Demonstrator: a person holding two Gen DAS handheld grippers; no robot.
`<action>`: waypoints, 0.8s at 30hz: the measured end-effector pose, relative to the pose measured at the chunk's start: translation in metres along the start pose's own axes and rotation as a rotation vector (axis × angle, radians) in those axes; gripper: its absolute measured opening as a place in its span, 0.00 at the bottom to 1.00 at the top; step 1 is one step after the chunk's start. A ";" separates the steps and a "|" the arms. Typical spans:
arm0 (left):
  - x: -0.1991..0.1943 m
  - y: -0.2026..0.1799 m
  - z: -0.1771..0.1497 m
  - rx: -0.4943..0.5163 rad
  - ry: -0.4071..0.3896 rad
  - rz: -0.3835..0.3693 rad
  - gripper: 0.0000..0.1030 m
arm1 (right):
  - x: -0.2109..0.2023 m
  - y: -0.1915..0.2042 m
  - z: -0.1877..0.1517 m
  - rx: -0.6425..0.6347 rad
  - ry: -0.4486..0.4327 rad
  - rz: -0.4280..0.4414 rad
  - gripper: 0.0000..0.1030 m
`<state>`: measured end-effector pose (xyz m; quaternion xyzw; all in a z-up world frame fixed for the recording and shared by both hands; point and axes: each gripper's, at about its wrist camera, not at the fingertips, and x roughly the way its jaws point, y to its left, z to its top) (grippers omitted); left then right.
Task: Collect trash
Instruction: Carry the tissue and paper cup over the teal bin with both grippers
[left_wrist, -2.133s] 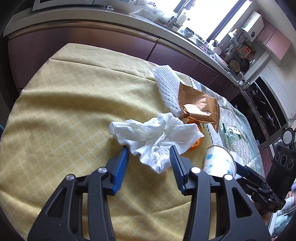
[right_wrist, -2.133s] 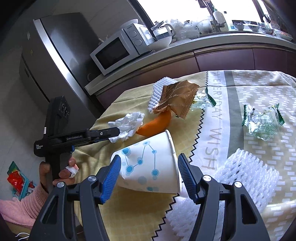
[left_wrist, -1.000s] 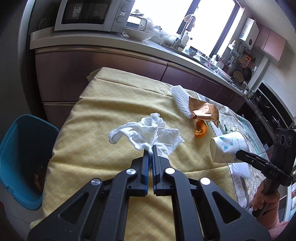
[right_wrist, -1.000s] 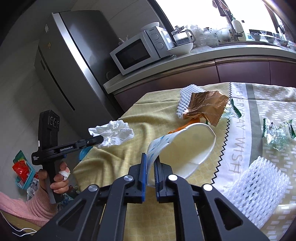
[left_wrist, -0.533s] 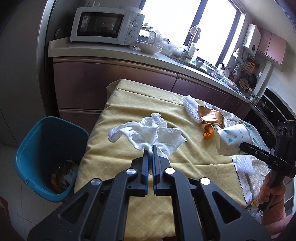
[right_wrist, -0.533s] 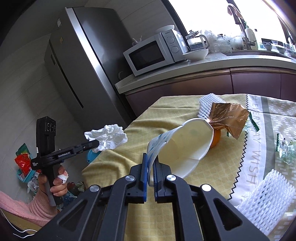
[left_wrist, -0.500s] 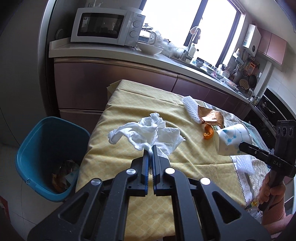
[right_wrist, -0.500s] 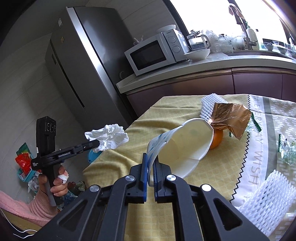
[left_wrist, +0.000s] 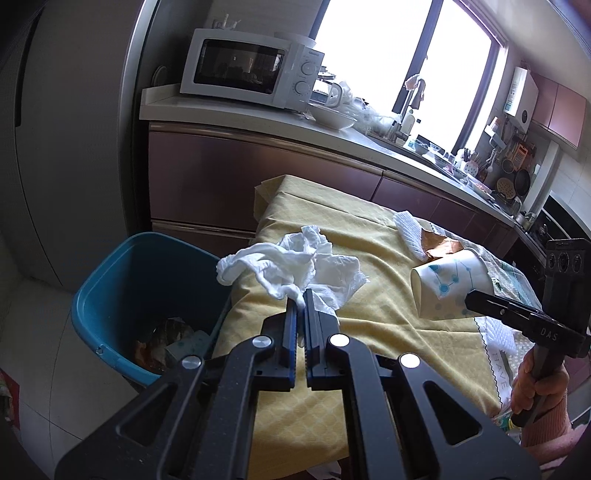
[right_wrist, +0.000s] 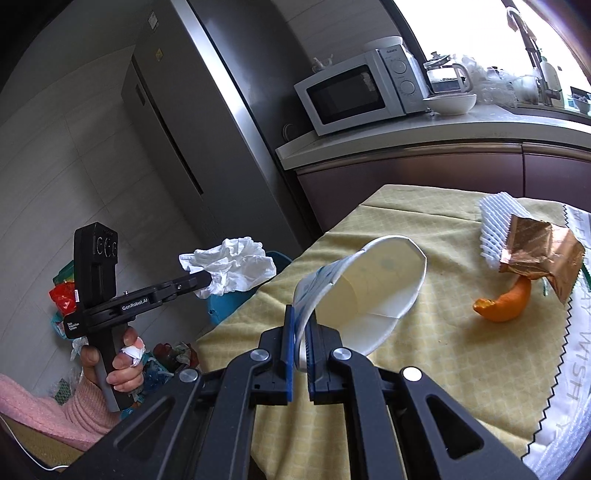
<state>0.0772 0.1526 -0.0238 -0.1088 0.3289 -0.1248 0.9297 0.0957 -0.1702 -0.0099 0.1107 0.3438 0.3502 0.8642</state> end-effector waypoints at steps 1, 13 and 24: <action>-0.003 0.004 0.000 -0.005 -0.004 0.006 0.03 | 0.003 0.003 0.002 -0.005 0.003 0.009 0.04; -0.025 0.042 0.000 -0.063 -0.038 0.081 0.03 | 0.044 0.035 0.016 -0.081 0.057 0.104 0.04; -0.028 0.075 -0.003 -0.111 -0.040 0.136 0.03 | 0.074 0.057 0.030 -0.150 0.101 0.161 0.04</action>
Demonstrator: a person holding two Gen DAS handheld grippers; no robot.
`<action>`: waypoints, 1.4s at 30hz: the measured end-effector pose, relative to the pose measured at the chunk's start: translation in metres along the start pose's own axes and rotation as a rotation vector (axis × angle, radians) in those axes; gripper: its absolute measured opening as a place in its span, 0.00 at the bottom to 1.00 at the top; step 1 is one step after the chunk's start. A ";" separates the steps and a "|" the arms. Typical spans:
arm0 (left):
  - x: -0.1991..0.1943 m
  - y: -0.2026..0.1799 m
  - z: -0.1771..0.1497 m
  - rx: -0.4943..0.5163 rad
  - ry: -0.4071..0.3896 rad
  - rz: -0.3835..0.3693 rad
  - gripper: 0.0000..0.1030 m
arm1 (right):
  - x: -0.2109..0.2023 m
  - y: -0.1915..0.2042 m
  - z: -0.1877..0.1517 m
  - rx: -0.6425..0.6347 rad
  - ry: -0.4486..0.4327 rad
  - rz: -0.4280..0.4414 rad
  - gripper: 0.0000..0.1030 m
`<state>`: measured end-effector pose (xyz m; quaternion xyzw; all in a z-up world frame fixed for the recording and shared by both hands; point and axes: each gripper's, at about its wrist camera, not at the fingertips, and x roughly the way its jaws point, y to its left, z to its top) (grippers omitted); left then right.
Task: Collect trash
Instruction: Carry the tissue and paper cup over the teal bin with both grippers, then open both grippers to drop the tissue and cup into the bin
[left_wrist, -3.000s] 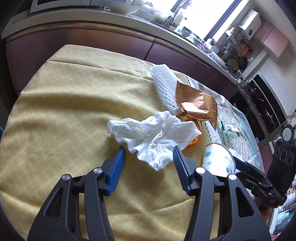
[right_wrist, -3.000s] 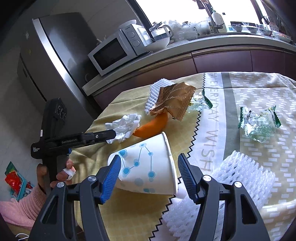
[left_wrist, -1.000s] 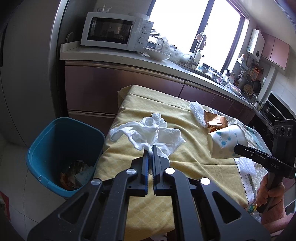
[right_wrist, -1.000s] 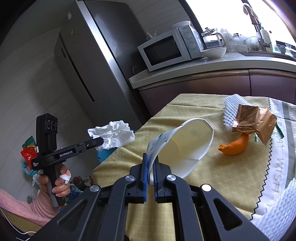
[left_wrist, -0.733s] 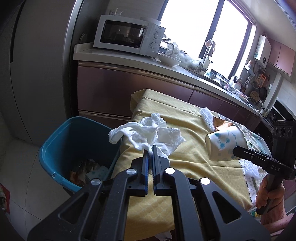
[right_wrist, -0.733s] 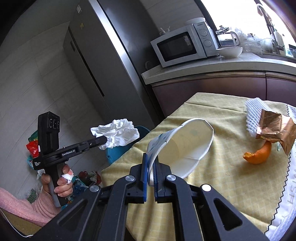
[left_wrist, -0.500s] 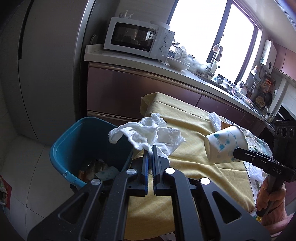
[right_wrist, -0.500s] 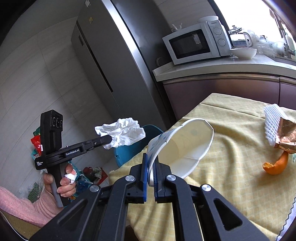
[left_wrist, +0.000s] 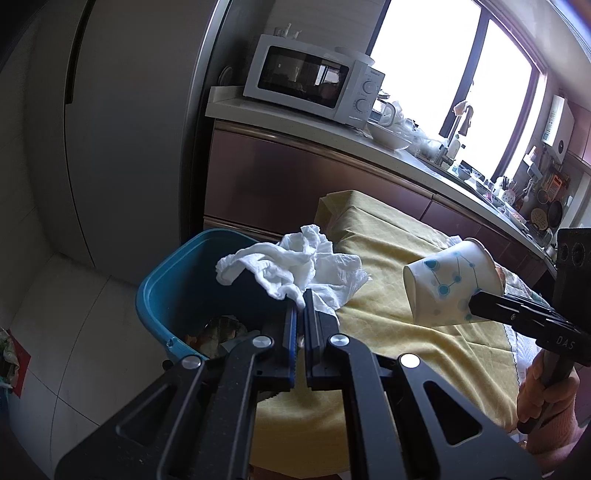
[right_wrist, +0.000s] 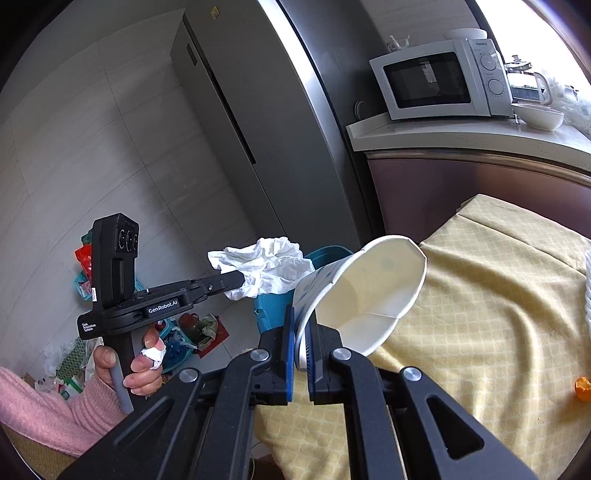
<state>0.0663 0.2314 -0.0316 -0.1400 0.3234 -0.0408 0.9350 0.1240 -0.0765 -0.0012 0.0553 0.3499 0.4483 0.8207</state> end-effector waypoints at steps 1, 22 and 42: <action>0.001 0.003 0.000 -0.006 0.003 0.004 0.03 | 0.004 0.002 0.002 -0.007 0.007 0.003 0.04; 0.034 0.045 -0.007 -0.079 0.058 0.086 0.03 | 0.091 0.024 0.029 -0.046 0.138 0.059 0.04; 0.069 0.061 -0.008 -0.111 0.108 0.138 0.03 | 0.159 0.019 0.033 -0.003 0.249 0.062 0.04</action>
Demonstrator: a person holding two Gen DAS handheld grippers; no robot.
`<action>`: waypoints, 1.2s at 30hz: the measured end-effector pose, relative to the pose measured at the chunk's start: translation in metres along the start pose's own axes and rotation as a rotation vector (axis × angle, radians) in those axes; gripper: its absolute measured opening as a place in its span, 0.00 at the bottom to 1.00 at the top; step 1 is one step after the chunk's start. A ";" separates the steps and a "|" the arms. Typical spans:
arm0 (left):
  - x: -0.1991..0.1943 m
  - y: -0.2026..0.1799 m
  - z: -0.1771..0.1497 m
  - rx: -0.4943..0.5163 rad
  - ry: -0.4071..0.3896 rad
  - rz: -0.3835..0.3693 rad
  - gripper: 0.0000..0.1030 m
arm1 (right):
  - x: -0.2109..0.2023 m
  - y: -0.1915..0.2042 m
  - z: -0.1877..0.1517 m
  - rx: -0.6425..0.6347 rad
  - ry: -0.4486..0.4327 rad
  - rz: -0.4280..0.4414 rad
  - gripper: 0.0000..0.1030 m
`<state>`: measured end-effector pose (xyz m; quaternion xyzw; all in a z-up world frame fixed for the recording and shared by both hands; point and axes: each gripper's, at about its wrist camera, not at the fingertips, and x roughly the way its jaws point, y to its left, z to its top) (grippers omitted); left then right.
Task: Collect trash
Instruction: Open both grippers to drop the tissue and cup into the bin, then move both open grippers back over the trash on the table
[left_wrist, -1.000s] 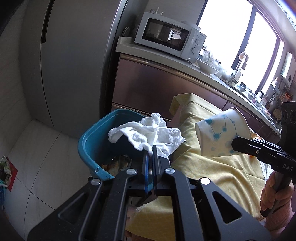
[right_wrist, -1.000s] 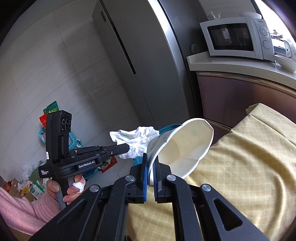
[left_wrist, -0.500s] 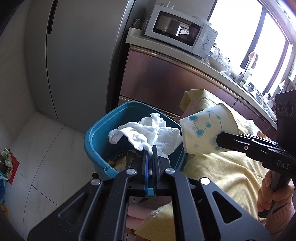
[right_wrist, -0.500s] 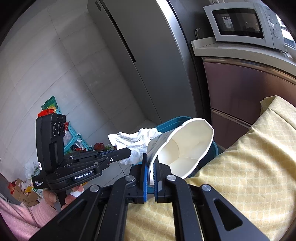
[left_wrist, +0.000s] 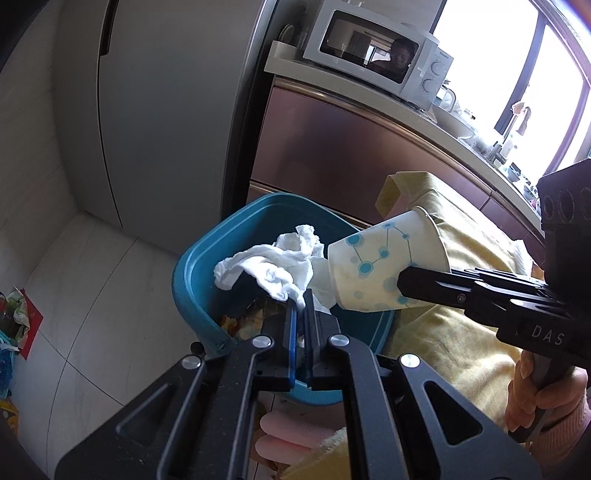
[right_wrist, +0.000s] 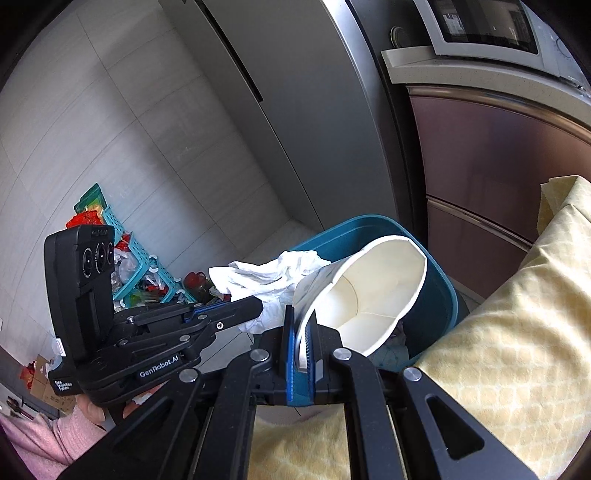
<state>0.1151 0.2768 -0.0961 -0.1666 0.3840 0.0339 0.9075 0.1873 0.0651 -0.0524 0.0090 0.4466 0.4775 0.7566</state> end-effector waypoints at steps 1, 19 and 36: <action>0.002 0.000 0.000 -0.001 0.000 0.002 0.03 | 0.003 0.000 0.002 0.001 0.004 0.000 0.04; 0.034 0.011 -0.009 -0.042 0.053 0.006 0.16 | -0.004 -0.012 -0.010 0.047 0.006 -0.044 0.21; -0.009 -0.062 -0.010 0.120 -0.033 -0.117 0.32 | -0.108 -0.026 -0.055 0.077 -0.162 -0.111 0.33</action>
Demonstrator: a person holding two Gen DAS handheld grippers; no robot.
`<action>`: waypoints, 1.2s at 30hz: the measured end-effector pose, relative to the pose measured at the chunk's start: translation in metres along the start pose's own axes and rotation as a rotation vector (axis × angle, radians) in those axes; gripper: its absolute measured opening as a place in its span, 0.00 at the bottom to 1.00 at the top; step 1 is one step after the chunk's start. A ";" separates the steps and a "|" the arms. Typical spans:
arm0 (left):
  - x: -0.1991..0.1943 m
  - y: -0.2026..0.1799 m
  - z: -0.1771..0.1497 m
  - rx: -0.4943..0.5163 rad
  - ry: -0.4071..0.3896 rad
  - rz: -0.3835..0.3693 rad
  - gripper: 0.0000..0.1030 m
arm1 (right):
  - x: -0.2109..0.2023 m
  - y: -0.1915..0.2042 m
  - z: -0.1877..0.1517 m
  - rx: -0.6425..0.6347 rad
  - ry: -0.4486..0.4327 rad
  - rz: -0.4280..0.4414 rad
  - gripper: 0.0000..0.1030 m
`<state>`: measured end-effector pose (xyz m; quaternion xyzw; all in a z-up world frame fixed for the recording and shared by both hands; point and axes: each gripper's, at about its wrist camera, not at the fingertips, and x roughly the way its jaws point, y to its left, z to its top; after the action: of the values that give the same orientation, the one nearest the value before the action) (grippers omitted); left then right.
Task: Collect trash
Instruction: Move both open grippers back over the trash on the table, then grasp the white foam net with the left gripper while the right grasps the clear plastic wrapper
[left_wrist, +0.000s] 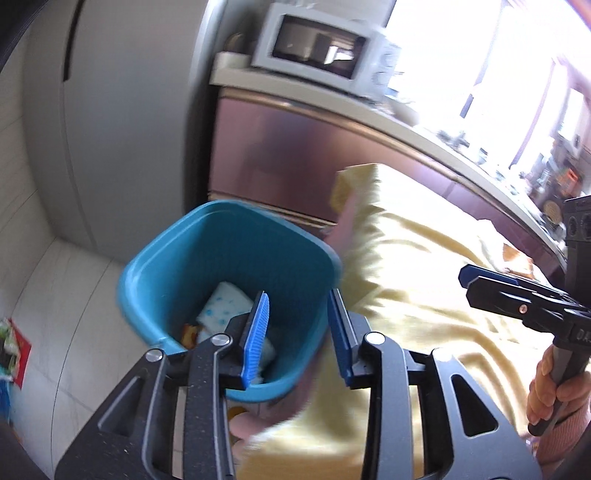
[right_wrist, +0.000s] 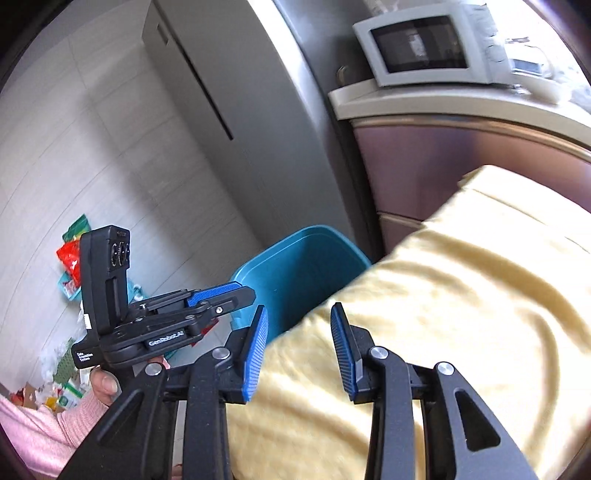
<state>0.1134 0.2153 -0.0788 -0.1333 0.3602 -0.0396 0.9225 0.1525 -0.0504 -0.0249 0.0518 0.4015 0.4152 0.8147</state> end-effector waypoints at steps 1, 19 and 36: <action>-0.001 -0.008 0.001 0.017 -0.004 -0.013 0.33 | -0.008 -0.003 -0.002 0.008 -0.013 -0.010 0.33; 0.015 -0.177 -0.019 0.301 0.073 -0.306 0.35 | -0.168 -0.094 -0.071 0.240 -0.238 -0.360 0.33; 0.041 -0.374 -0.092 0.578 0.278 -0.605 0.42 | -0.291 -0.217 -0.143 0.549 -0.378 -0.633 0.49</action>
<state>0.0903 -0.1709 -0.0676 0.0375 0.3997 -0.4244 0.8116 0.0936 -0.4359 -0.0345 0.2154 0.3371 0.0076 0.9165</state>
